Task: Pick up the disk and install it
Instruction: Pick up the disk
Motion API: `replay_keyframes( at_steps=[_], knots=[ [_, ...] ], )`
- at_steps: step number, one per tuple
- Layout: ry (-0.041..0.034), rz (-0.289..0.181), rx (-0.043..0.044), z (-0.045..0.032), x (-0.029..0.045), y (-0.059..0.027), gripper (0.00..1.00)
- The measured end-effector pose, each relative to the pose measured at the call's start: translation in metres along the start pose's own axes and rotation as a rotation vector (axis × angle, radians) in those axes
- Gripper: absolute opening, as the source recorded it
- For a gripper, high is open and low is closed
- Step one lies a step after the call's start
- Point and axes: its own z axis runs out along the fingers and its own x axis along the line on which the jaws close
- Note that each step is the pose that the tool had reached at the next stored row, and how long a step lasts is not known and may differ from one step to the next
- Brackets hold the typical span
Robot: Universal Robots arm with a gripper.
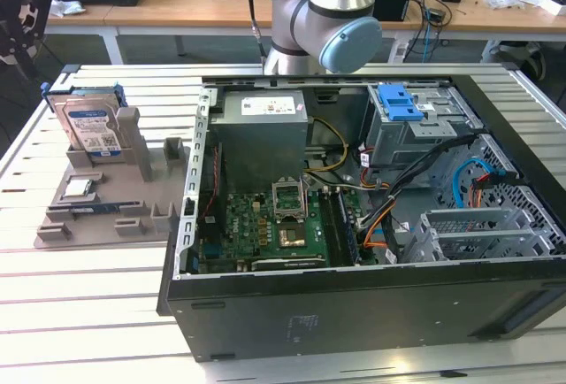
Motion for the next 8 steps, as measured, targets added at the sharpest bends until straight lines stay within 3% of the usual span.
replay_keyframes(
  at_steps=[8],
  knots=[
    [0.0012, -0.079, -0.002, 0.0, 0.0, 0.0, 0.1]
  ],
)
